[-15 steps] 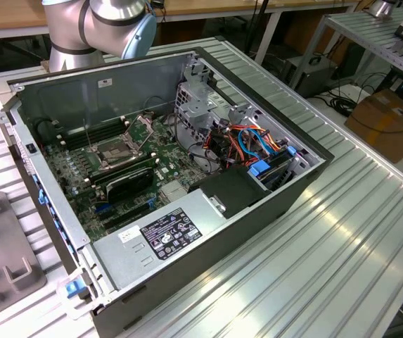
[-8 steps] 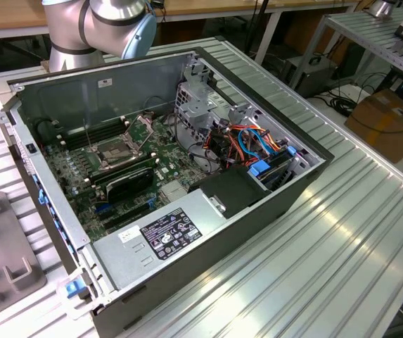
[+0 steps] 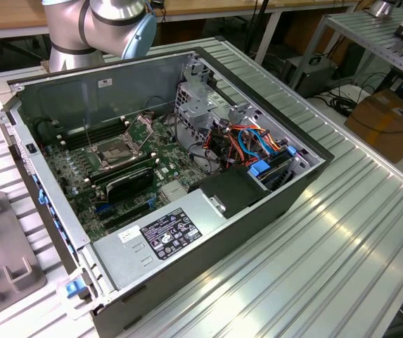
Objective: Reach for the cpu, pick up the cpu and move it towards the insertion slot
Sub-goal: 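Pick up the cpu and move it towards the insertion slot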
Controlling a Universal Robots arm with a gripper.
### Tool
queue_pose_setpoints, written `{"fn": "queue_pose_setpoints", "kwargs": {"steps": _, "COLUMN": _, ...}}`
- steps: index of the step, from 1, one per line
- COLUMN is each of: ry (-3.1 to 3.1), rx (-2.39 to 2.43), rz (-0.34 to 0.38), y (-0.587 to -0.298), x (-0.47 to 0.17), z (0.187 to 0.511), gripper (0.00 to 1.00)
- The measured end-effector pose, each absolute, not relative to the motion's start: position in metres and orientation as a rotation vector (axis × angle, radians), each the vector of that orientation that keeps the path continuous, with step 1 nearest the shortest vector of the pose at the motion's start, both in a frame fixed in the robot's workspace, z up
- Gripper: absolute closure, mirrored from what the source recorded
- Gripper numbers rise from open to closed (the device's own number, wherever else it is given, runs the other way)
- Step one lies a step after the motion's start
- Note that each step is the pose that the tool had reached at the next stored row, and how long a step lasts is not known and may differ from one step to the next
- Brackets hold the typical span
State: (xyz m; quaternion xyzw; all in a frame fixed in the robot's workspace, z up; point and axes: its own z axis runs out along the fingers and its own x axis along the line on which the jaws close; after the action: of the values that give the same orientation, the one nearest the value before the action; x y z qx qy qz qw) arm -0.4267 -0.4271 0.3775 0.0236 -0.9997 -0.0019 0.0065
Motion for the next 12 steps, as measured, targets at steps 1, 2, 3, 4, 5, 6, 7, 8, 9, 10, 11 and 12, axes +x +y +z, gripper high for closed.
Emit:
{"fn": "queue_pose_setpoints", "kwargs": {"steps": 1, "ry": -3.127, "rx": 0.074, "rz": -0.006, "y": -0.4271, "x": -0.4264, "z": 0.3777, "gripper": 0.45}}
{"fn": "queue_pose_setpoints", "kwargs": {"steps": 2, "ry": -3.127, "rx": 0.074, "rz": -0.006, "y": -0.4272, "x": -0.4258, "z": 0.3778, "gripper": 0.45}}
{"fn": "queue_pose_setpoints", "kwargs": {"steps": 3, "ry": -3.127, "rx": 0.074, "rz": -0.006, "y": -0.4272, "x": -0.4249, "z": 0.3777, "gripper": 0.45}}
{"fn": "queue_pose_setpoints", "kwargs": {"steps": 4, "ry": -3.128, "rx": 0.074, "rz": -0.006, "y": -0.4271, "x": -0.4223, "z": 0.3777, "gripper": 0.45}}
{"fn": "queue_pose_setpoints", "kwargs": {"steps": 5, "ry": -3.128, "rx": 0.074, "rz": -0.006, "y": -0.4272, "x": -0.4206, "z": 0.3777, "gripper": 0.45}}
{"fn": "queue_pose_setpoints", "kwargs": {"steps": 6, "ry": -3.128, "rx": 0.074, "rz": -0.006, "y": -0.4272, "x": -0.4194, "z": 0.3776, "gripper": 0.45}}
{"fn": "queue_pose_setpoints", "kwargs": {"steps": 7, "ry": -3.128, "rx": 0.074, "rz": -0.006, "y": -0.4272, "x": -0.4182, "z": 0.3777, "gripper": 0.45}}
{"fn": "queue_pose_setpoints", "kwargs": {"steps": 8, "ry": -3.128, "rx": 0.074, "rz": -0.006, "y": -0.4271, "x": -0.4177, "z": 0.3776, "gripper": 0.45}}
{"fn": "queue_pose_setpoints", "kwargs": {"steps": 9, "ry": -3.128, "rx": 0.074, "rz": -0.006, "y": -0.4271, "x": -0.4171, "z": 0.3775, "gripper": 0.45}}
{"fn": "queue_pose_setpoints", "kwargs": {"steps": 10, "ry": -3.128, "rx": 0.074, "rz": -0.006, "y": -0.4272, "x": -0.4169, "z": 0.3779, "gripper": 0.45}}
{"fn": "queue_pose_setpoints", "kwargs": {"steps": 11, "ry": -3.127, "rx": 0.074, "rz": -0.006, "y": -0.4272, "x": -0.4168, "z": 0.3791, "gripper": 0.45}}
{"fn": "queue_pose_setpoints", "kwargs": {"steps": 12, "ry": -3.128, "rx": 0.074, "rz": -0.006, "y": -0.4271, "x": -0.4168, "z": 0.3797, "gripper": 0.45}}
